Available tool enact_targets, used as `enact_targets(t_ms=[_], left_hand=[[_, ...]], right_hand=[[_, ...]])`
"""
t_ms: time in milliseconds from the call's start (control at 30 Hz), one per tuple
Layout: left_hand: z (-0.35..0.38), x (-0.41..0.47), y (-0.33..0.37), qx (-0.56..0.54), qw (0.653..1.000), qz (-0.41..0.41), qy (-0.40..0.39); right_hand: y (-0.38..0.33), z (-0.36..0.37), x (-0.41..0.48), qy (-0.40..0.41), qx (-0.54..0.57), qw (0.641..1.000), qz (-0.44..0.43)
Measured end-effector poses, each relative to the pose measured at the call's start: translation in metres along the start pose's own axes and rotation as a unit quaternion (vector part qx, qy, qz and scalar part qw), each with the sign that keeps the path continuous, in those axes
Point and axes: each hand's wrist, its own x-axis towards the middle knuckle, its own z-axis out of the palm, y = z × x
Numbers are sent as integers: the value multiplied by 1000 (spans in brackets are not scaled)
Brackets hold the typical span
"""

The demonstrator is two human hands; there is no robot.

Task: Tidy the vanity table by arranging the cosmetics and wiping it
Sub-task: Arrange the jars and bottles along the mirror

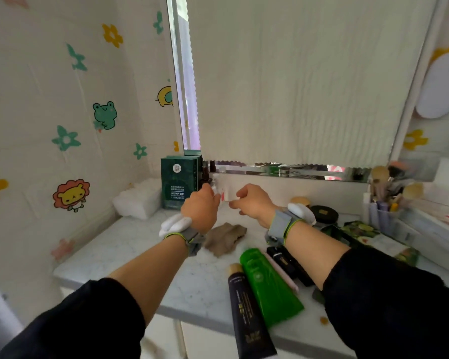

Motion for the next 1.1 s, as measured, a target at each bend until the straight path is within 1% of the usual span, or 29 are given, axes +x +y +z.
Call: enact_targets(t_ms=[100, 200, 300, 400, 500, 600, 800, 933, 1100], left_hand=[[-10, -23, 3, -70, 994, 53, -62], [-19, -48, 8, -84, 988, 92, -89], [-25, -74, 11, -55, 986, 121, -99], [-29, -94, 9, -22, 980, 156, -125], [-34, -108, 10, 8, 971, 178, -159], [-35, -120, 9, 21, 964, 197, -174], [-32, -134, 1, 61, 927, 304, -211], [-30, -140, 0, 106, 915, 309, -236], [-30, -148, 0, 149, 911, 287, -257]], right_hand=[[4, -8, -26, 0, 2, 1000, -11], [13, -13, -49, 10, 3, 1000, -16], [21, -17, -72, 4, -12, 1000, -13], [30, -18, -88, -8, -17, 1000, -6], [40, -16, -102, -4, -21, 1000, 8], [48, -16, -114, 4, -33, 999, 15], [54, -18, -129, -20, -92, 995, 13], [56, -19, -137, -35, -149, 988, 12], [55, -15, -144, -38, -193, 980, 2]])
